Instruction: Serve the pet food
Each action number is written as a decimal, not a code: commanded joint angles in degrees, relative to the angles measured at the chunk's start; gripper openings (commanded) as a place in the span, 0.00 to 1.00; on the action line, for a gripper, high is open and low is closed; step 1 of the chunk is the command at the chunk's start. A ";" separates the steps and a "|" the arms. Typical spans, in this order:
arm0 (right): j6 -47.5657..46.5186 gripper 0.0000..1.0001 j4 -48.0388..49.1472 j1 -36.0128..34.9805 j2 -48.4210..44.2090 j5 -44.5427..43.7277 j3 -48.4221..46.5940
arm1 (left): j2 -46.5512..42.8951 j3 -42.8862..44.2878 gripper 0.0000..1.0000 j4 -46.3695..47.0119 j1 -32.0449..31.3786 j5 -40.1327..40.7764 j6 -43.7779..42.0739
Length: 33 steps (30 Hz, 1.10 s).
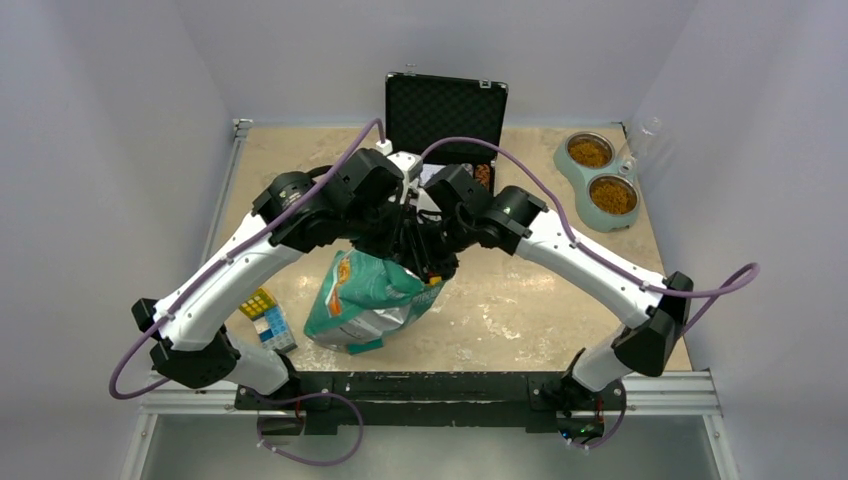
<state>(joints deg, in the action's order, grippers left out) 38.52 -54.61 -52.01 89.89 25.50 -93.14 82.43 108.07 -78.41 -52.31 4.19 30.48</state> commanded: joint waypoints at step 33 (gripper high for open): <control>6.44 0.00 47.03 -0.63 1.18 17.19 17.75 | -8.99 -6.65 0.00 17.56 -1.30 -2.59 2.21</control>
<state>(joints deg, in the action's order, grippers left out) 42.70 -29.04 -52.10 91.79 35.44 -80.75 76.42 100.42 -74.19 -51.13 8.62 31.77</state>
